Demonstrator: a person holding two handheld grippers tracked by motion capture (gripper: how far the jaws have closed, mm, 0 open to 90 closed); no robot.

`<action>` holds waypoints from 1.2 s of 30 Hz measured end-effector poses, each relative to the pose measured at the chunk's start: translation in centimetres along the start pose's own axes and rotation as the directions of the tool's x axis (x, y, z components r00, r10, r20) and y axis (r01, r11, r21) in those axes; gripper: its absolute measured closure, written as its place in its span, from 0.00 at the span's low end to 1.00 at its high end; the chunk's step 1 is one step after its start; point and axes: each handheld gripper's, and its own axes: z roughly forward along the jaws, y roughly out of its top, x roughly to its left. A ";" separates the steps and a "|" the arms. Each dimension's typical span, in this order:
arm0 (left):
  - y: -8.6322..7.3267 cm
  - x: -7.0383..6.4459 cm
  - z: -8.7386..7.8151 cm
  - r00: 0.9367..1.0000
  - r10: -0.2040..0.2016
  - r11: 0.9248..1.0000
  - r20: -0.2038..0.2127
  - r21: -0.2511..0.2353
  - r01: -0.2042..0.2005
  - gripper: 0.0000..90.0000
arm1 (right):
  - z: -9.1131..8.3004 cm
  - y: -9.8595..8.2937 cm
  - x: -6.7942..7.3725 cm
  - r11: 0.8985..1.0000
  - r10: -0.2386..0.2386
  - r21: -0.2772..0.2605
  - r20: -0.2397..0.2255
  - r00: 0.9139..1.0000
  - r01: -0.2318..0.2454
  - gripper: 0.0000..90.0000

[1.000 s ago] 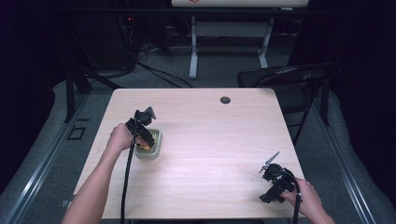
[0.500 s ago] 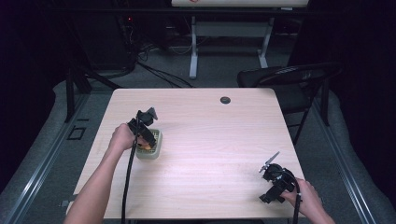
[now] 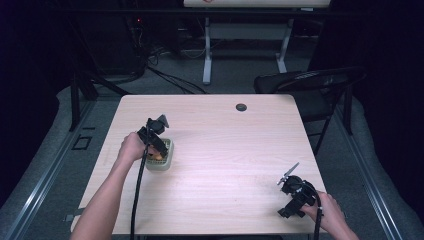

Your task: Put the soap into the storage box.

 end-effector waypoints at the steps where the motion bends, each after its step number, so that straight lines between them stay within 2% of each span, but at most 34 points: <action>1: 0.1 0.0 0.1 1.000 -0.002 1.000 0.001 -0.002 0.002 0.29 | 0.0 0.0 0.0 1.000 0.000 0.000 -0.001 1.000 0.000 0.10; 18: 0.2 0.4 0.4 0.999 -0.029 1.000 0.021 -0.011 0.029 0.29 | 0.1 0.0 0.0 1.000 0.003 -0.001 -0.012 1.000 -0.003 0.10; 25: 0.2 0.5 0.5 0.999 -0.042 0.999 0.015 -0.013 0.043 0.29 | 0.1 0.0 0.0 1.000 -0.006 0.001 -0.010 1.000 0.006 0.10; 27: 0.2 0.4 0.5 0.999 -0.048 0.999 0.014 -0.013 0.048 0.29 | 0.1 -0.1 0.1 1.000 0.003 -0.013 -0.012 1.000 -0.003 0.10; 28: 0.2 0.4 0.4 0.999 -0.054 0.998 -0.001 -0.020 0.054 0.28 | 0.1 -0.2 0.1 1.000 0.001 -0.009 -0.008 1.000 -0.001 0.10; 30: 0.2 0.4 0.3 0.999 -0.053 0.998 -0.001 -0.020 0.053 0.28 | 0.1 -0.2 0.1 1.000 -0.005 -0.004 -0.008 1.000 0.005 0.10; 36: 0.2 0.3 -0.3 0.998 -0.052 0.998 -0.039 -0.026 0.051 0.22 | 0.0 -0.4 0.1 1.000 0.005 -0.008 -0.016 1.000 -0.005 0.10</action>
